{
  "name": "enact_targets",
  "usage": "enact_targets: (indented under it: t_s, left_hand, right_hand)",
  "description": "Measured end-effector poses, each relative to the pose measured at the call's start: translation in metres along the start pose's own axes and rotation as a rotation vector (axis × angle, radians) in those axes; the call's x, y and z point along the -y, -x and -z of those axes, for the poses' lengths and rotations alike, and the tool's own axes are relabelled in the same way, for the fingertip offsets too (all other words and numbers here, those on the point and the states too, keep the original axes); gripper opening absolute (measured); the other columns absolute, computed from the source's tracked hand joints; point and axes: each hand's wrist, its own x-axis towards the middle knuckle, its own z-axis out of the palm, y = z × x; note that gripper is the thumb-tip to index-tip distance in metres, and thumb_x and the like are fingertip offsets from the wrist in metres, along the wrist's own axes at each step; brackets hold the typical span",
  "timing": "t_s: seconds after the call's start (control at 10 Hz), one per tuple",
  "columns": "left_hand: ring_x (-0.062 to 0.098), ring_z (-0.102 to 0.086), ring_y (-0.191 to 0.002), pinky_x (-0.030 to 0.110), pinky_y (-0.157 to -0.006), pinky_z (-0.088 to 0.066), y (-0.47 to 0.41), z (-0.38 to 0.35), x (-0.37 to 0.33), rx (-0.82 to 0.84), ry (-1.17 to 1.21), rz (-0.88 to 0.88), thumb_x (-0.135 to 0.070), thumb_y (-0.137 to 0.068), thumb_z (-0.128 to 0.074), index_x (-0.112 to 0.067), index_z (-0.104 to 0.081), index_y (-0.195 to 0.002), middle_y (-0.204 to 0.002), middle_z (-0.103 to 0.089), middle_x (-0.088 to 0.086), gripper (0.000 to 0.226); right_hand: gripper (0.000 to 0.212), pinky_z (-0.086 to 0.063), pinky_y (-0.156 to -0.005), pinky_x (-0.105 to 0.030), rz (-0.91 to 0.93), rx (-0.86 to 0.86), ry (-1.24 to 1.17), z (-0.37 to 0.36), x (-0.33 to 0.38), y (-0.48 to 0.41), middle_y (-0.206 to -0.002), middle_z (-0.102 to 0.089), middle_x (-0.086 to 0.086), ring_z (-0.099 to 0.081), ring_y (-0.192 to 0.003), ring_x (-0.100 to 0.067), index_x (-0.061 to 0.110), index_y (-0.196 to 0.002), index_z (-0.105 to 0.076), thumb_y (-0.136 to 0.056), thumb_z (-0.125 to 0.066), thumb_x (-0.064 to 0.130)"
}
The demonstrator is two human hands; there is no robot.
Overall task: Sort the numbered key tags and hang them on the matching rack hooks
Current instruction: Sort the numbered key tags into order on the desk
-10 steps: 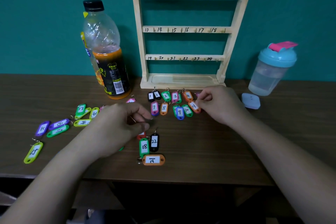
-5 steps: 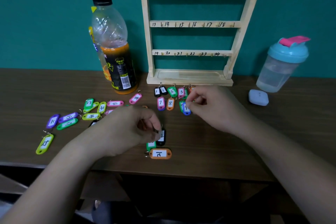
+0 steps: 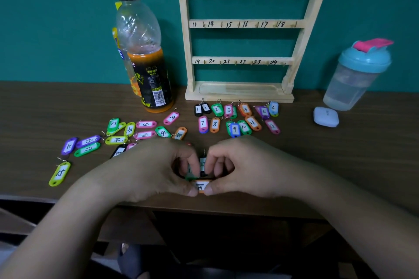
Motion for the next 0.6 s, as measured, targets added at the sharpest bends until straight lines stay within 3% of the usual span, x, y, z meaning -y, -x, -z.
enact_targets:
  t_s: [0.3, 0.4, 0.5, 0.6]
  left_hand:
    - [0.000, -0.062, -0.086, 0.016, -0.067, -0.045, 0.005, -0.004, 0.008, -0.072, 0.121, -0.125, -0.037, -0.079, -0.090, -0.039, -0.072, -0.088, -0.093, -0.067, -0.024, 0.020]
    - [0.005, -0.067, -0.083, 0.028, -0.074, -0.054, 0.005, -0.002, 0.009, -0.098, 0.192, -0.138, -0.031, -0.083, -0.088, -0.035, -0.072, -0.087, -0.089, -0.073, -0.021, 0.017]
    - [0.010, -0.070, -0.084, 0.042, -0.083, -0.057, 0.007, 0.005, 0.010, -0.144, 0.300, -0.140, -0.028, -0.088, -0.084, -0.033, -0.074, -0.090, -0.090, -0.077, -0.013, 0.012]
    - [0.013, -0.071, -0.084, 0.046, -0.085, -0.056, 0.006, 0.006, 0.010, -0.231, 0.398, -0.163, -0.027, -0.090, -0.082, -0.032, -0.077, -0.091, -0.088, -0.077, -0.009, 0.006]
  right_hand:
    - [0.015, -0.057, -0.074, -0.029, 0.044, -0.010, -0.031, -0.009, -0.003, -0.006, -0.088, -0.072, 0.012, -0.066, -0.082, -0.003, 0.029, -0.097, -0.076, -0.088, -0.086, 0.036]
    - [0.005, -0.054, -0.073, -0.027, 0.048, -0.021, -0.098, -0.004, -0.007, -0.008, -0.082, -0.073, 0.014, -0.067, -0.077, -0.001, 0.029, -0.094, -0.078, -0.094, -0.080, 0.034]
    - [0.007, -0.059, -0.084, -0.040, 0.048, -0.028, -0.179, 0.005, -0.013, -0.009, -0.084, -0.078, 0.012, -0.071, -0.082, -0.005, 0.028, -0.095, -0.078, -0.100, -0.074, 0.030]
    - [0.007, -0.059, -0.087, -0.047, 0.068, -0.069, -0.222, 0.008, -0.017, -0.010, -0.087, -0.078, 0.008, -0.072, -0.085, -0.010, 0.027, -0.096, -0.080, -0.099, -0.075, 0.032]
